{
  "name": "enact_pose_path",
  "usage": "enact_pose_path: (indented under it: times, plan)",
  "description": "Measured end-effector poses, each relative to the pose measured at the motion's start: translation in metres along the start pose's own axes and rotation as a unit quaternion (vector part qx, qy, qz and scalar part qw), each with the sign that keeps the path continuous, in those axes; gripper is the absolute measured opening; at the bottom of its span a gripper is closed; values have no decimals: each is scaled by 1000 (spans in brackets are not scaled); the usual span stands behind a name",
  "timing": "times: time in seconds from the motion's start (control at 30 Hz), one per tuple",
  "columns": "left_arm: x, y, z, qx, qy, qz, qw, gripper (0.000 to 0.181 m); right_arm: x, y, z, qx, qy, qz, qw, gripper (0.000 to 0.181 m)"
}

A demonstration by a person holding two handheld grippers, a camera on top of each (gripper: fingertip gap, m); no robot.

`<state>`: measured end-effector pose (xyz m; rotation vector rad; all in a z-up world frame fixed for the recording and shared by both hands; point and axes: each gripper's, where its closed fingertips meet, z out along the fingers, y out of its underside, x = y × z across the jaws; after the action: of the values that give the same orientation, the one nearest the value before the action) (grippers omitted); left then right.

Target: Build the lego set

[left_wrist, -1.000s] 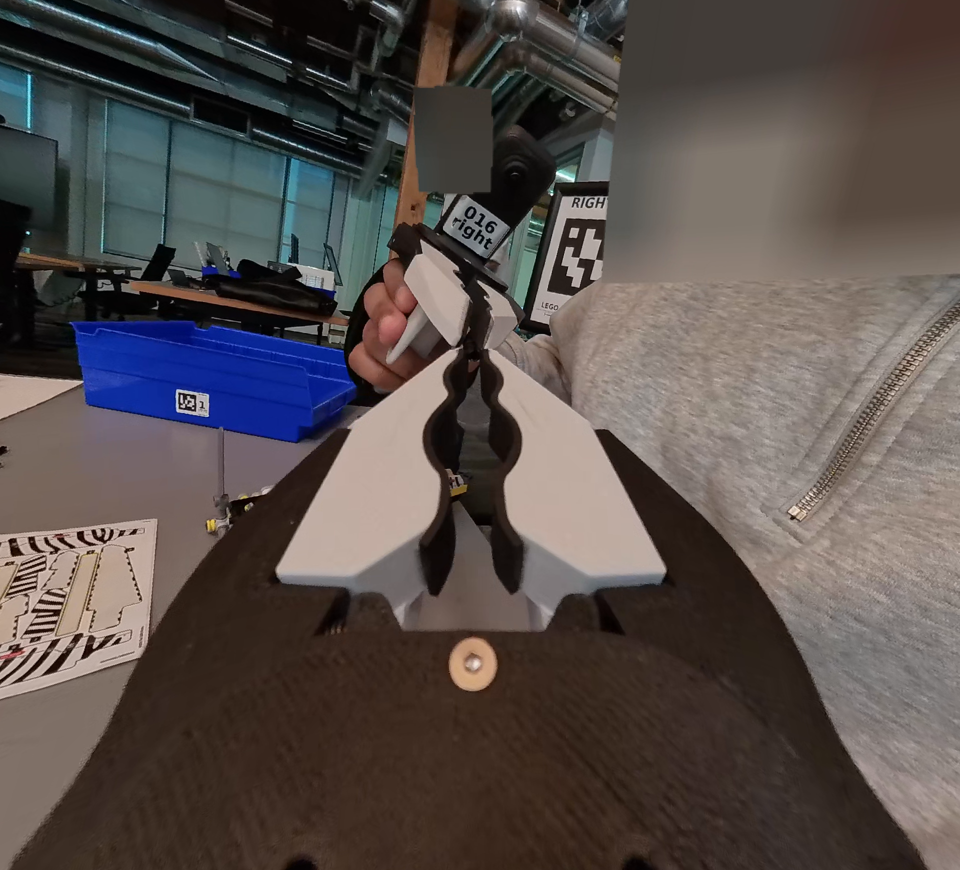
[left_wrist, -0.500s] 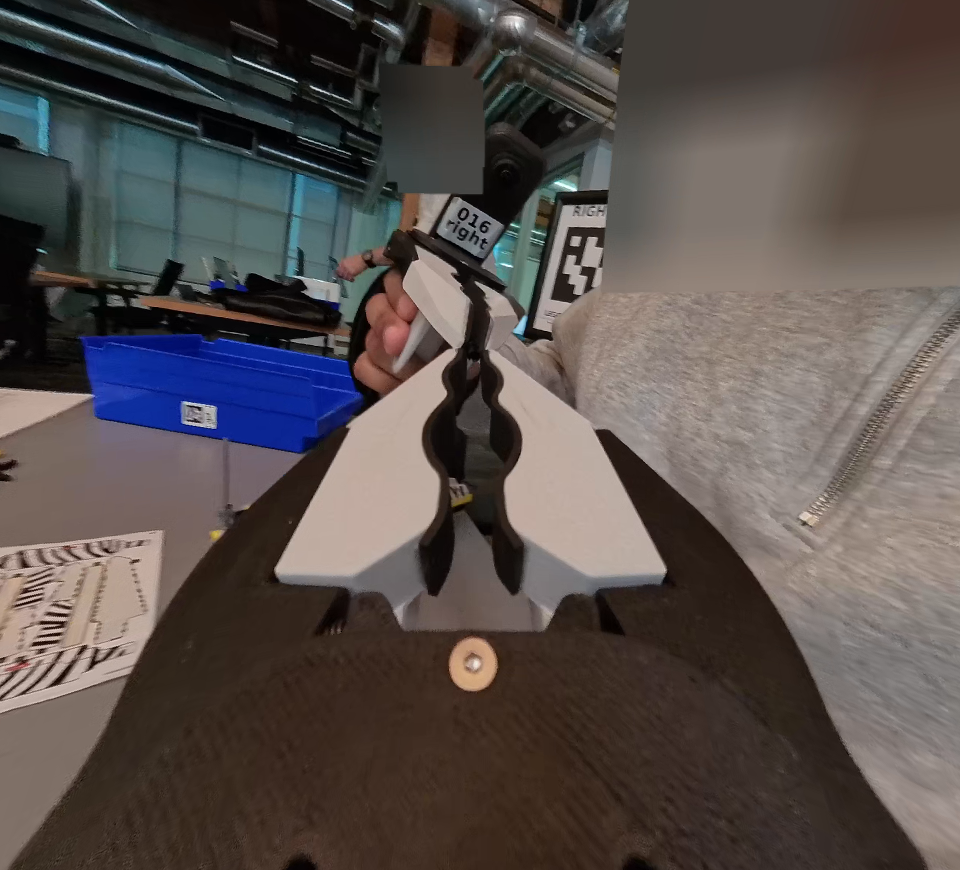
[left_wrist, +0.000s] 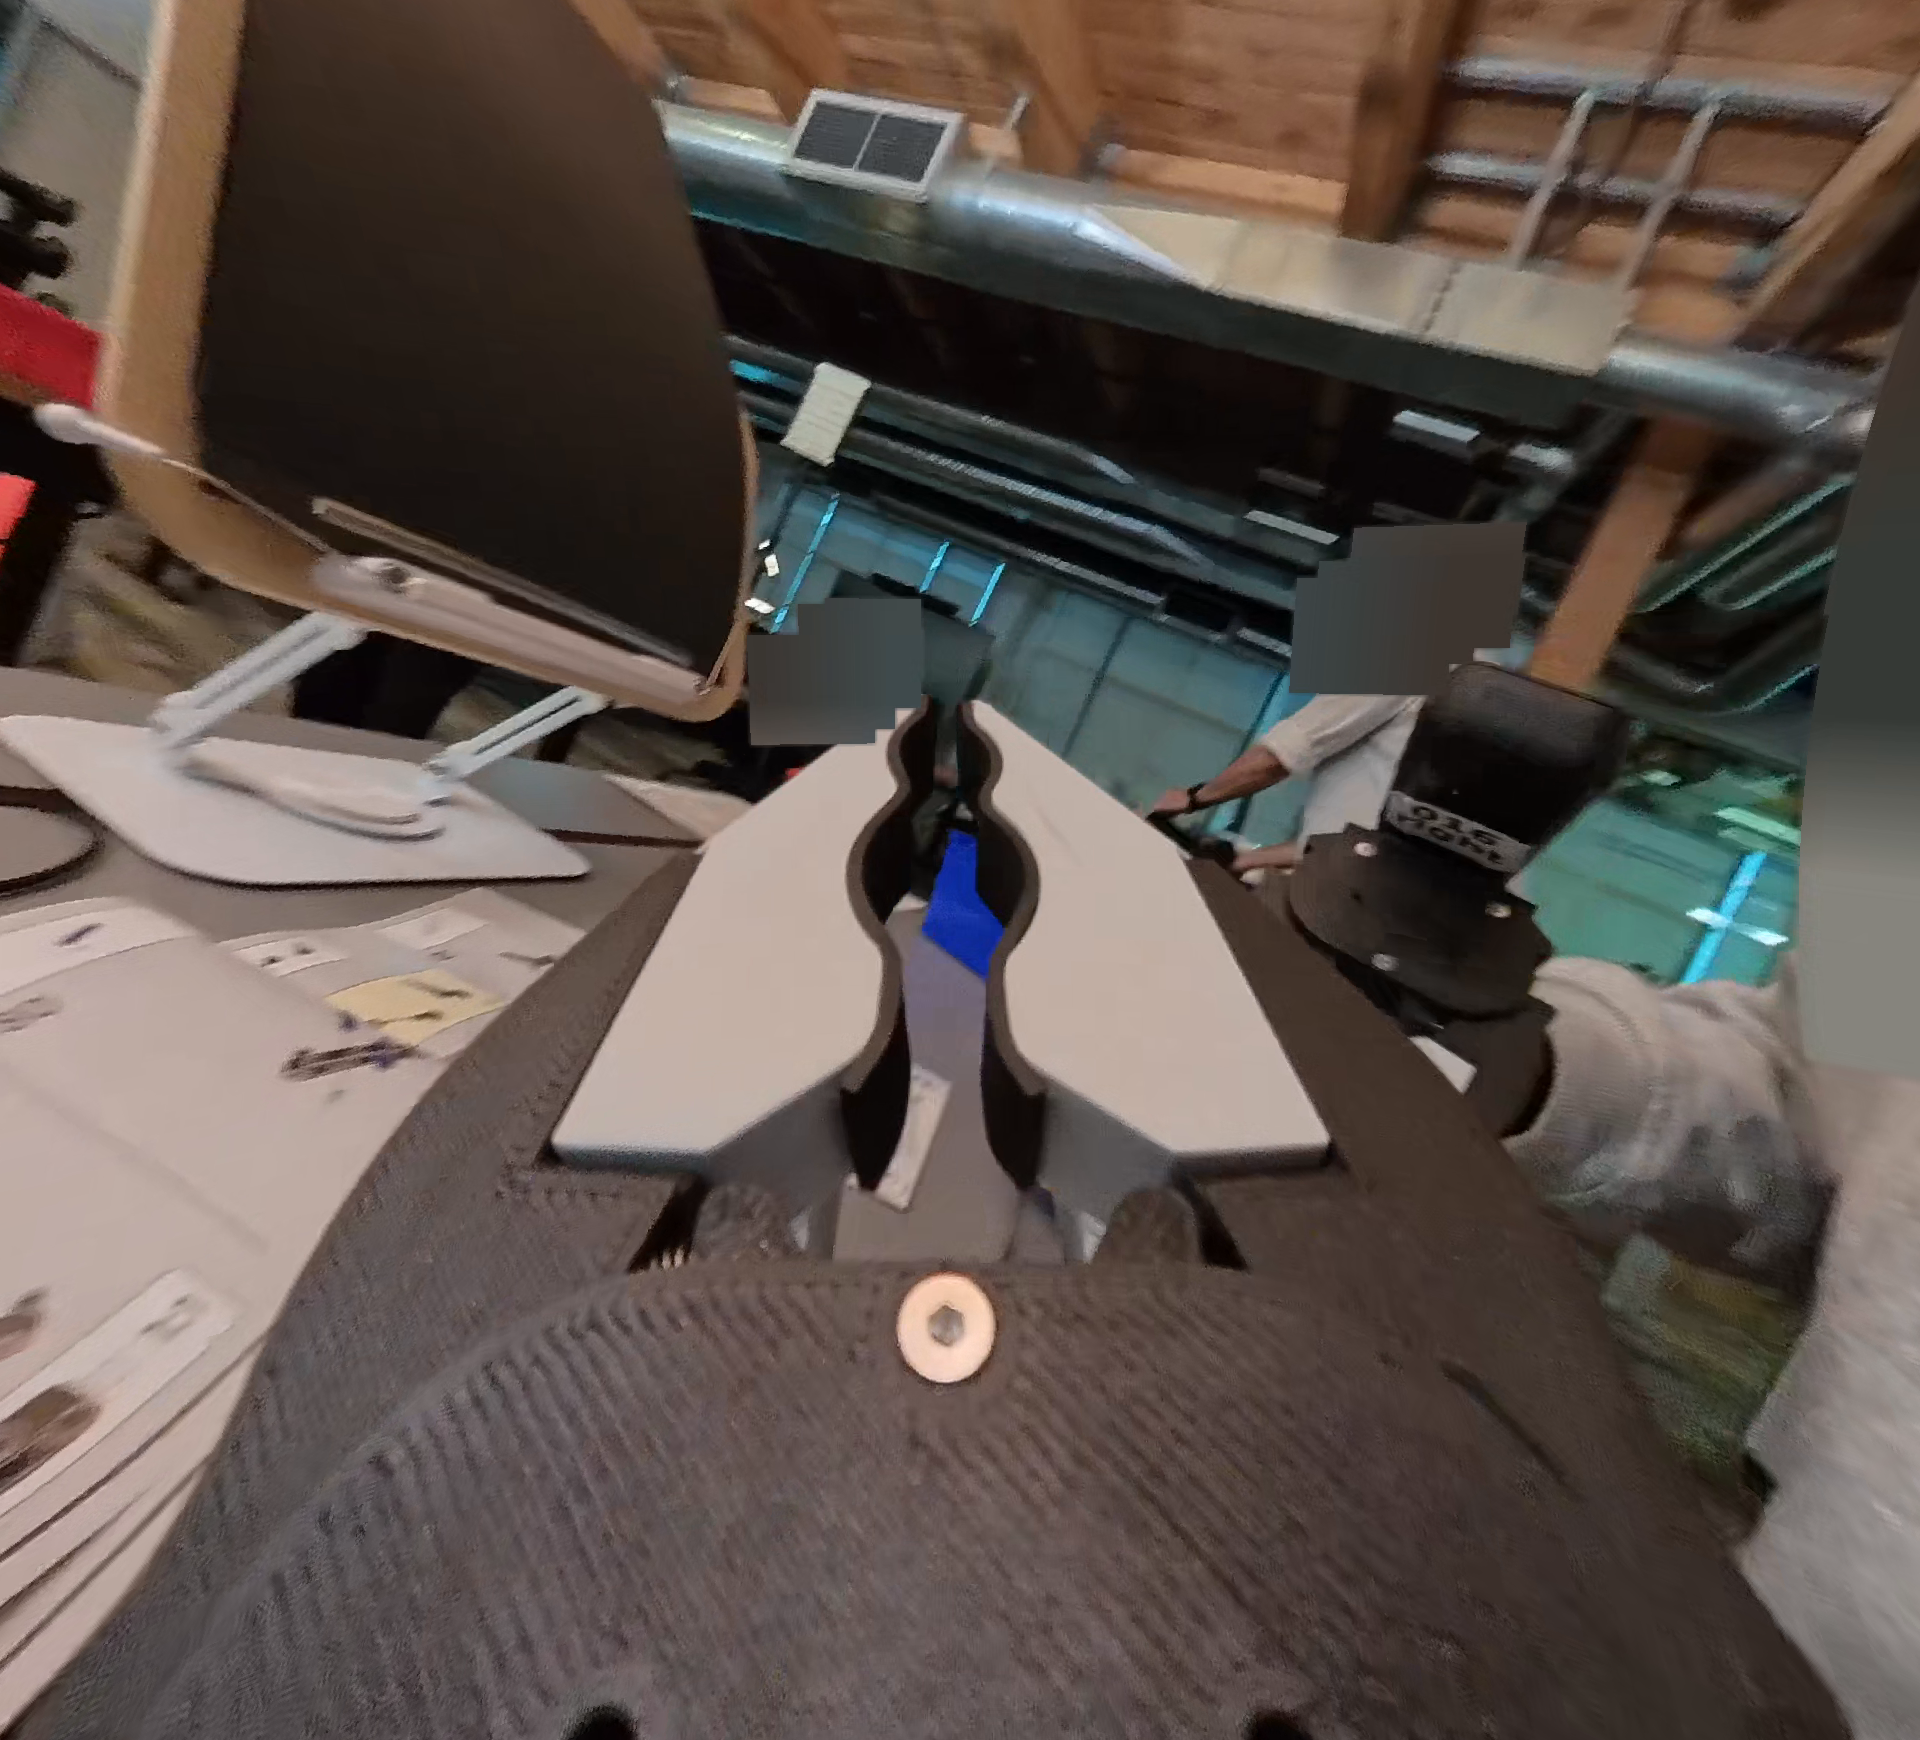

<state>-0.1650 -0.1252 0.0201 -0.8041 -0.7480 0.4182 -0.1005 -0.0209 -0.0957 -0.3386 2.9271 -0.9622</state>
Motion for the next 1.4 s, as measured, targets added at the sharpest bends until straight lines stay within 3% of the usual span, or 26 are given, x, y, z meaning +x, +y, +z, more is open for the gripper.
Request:
enact_pose_path:
  times: [0.03, 0.23, 0.43, 1.4]
  plan:
    - [-5, 1, -2, -14, -15, 15, 1000, 1, -2, 5, 9, -27, -7, -5, 1000, 1]
    - [-36, 8, -22, -103, -100, 73, 987, 5, -4, 31, 41, -152, -26, -32, 988, 1]
    - [-43, -7, -32, -71, -100, 22, 992, 8, -4, 38, 48, -206, -32, -34, 977, 2]
    - [-49, -12, -35, -52, -102, -20, 993, 9, -7, 37, 52, -246, -50, -11, 968, 2]
